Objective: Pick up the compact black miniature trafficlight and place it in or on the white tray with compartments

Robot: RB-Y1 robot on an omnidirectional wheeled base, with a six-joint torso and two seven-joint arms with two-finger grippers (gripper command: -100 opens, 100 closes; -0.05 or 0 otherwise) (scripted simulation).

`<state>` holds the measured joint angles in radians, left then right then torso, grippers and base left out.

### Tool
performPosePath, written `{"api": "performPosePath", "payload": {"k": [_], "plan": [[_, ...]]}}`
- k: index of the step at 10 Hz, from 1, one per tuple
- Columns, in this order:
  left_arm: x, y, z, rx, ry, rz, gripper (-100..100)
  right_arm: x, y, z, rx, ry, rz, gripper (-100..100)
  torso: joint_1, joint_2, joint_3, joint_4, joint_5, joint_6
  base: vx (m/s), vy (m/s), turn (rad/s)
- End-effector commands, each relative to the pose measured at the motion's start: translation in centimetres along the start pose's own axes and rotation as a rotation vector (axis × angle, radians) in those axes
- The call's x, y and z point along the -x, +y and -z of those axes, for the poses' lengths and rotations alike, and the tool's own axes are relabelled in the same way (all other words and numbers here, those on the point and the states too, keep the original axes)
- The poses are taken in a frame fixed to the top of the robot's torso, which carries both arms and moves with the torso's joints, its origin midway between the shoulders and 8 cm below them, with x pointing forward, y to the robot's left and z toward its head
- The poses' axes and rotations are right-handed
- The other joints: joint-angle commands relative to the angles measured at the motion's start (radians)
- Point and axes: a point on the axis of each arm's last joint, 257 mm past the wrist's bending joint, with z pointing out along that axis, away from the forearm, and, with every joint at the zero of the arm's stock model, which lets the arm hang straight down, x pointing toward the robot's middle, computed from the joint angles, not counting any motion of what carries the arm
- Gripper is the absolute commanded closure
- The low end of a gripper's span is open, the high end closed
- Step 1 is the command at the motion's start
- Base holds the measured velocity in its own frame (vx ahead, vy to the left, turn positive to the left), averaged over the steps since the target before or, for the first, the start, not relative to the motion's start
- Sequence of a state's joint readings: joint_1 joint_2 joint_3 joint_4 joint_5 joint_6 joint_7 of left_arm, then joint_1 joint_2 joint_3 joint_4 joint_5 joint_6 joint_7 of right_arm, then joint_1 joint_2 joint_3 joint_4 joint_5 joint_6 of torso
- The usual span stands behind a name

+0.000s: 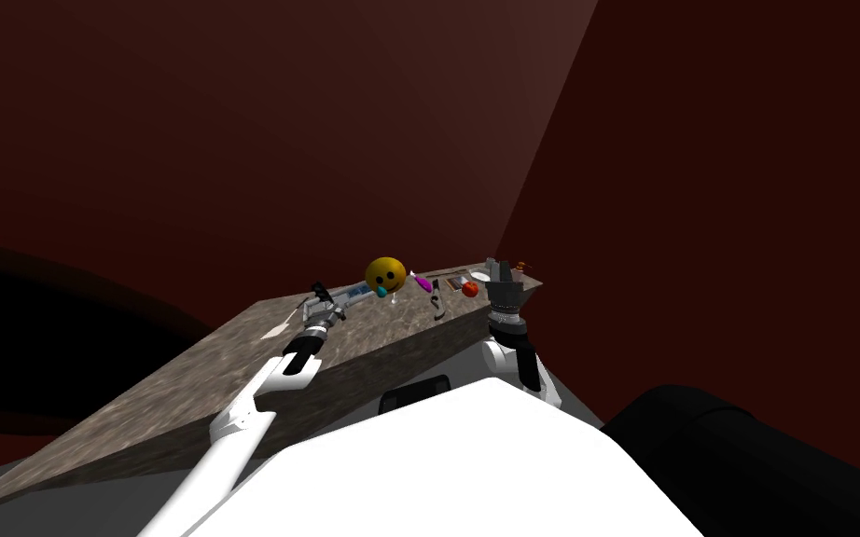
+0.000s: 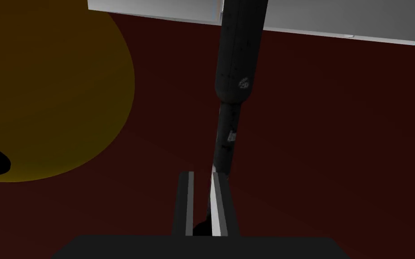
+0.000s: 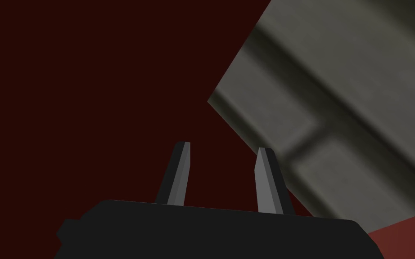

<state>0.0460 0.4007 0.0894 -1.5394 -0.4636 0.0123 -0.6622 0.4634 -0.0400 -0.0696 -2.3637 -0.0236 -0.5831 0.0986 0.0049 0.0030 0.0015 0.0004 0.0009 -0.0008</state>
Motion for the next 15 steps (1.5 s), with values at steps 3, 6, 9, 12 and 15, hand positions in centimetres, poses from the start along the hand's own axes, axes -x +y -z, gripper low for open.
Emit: {"api": "performPosePath", "payload": {"k": [3,6,9,12,15], "plan": [[-0.1,-0.1,0.0,-0.003,0.001,-0.004,-100,0.0,0.0,0.0,0.000,0.000,0.000,0,-0.004,-0.002,-0.001,0.000,-0.001,-0.001,-0.013,0.025,-0.015],[-0.1,-0.1,0.0,-0.003,0.001,-0.004,100,0.0,0.0,0.0,0.000,0.000,0.000,0,-0.005,-0.003,-0.001,0.000,-0.001,-0.001,0.000,0.000,0.000],[-0.1,-0.1,0.0,-0.003,0.001,-0.004,0,0.0,0.0,0.0,0.000,0.000,0.000,0,-0.005,-0.003,-0.001,0.000,-0.001,-0.001,0.000,0.000,0.000],[-1.4,1.8,0.1,0.039,0.033,-0.030,-100,0.0,0.0,0.0,0.000,0.000,0.000,0,-0.012,-0.006,-0.003,-0.001,-0.002,-0.001,0.043,-0.081,0.040],[-1.5,1.9,0.1,0.043,0.036,-0.032,100,0.0,0.0,0.0,0.000,0.000,0.000,0,-0.006,-0.003,-0.002,-0.001,-0.001,-0.001,0.002,-0.003,-0.001]]}}
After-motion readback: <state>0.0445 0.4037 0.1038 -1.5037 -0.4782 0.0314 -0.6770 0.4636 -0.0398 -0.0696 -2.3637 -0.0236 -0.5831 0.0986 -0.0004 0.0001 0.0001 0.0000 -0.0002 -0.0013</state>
